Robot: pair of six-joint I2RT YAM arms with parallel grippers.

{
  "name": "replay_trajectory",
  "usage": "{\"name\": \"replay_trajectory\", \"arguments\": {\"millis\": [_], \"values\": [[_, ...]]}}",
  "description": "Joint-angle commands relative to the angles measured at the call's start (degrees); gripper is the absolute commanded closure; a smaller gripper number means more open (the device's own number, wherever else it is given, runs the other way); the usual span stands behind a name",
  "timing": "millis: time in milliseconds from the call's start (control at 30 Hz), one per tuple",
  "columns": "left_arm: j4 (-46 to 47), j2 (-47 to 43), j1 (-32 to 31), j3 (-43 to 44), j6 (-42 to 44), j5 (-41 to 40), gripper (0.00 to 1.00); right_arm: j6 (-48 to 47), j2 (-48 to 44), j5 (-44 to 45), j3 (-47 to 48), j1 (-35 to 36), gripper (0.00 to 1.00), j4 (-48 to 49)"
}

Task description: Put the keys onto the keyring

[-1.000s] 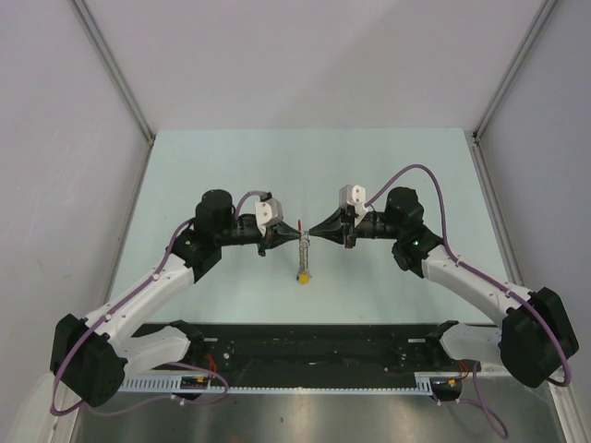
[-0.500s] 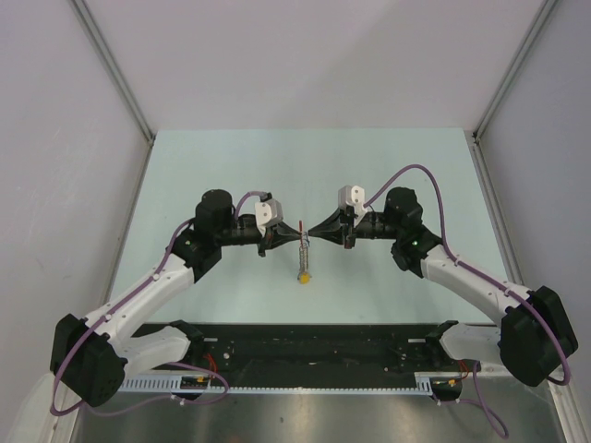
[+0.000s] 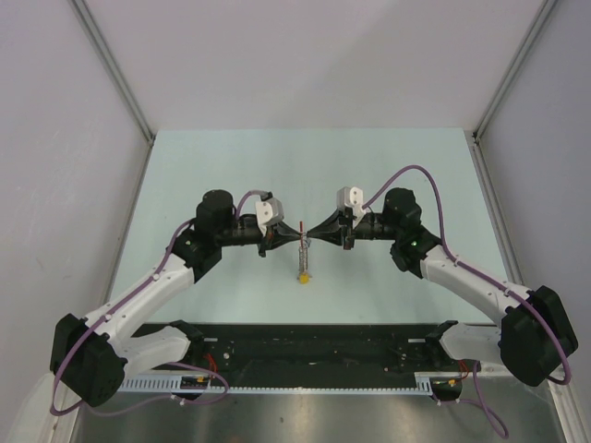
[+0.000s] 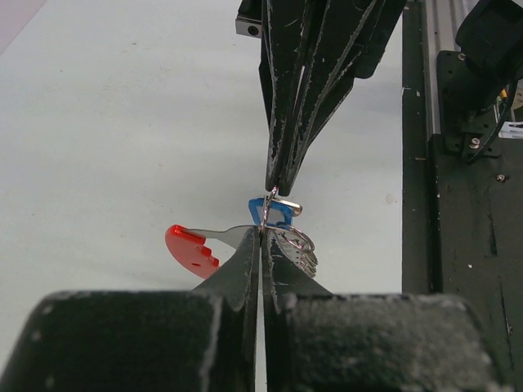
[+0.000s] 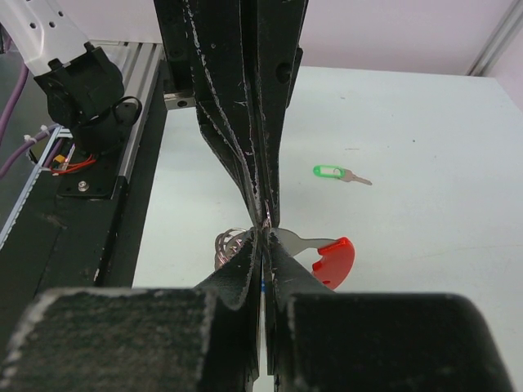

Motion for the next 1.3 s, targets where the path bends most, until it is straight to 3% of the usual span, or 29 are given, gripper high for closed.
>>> {"name": "replay_trajectory", "arguments": {"millis": [0,567,1000,1267], "values": [[1.0,0.1,-0.5,2.4,-1.0,-0.8,1.00,-1.1,-0.9,-0.2,2.2,1.0,1.00,1.6],[11.1,-0.5,2.9,0.2,-14.3,-0.8,1.00,-9.0,-0.7,-0.5,3.9,0.8,1.00,-7.6],[14.4,-1.4,3.6,-1.1,-16.0,-0.3,1.00,-7.9,0.6,1.4,3.8,0.5,1.00,-6.7],[14.4,-1.4,3.6,-1.1,-16.0,-0.4,1.00,-7.7,0.7,3.5,3.9,0.5,0.84,-6.6]]}}
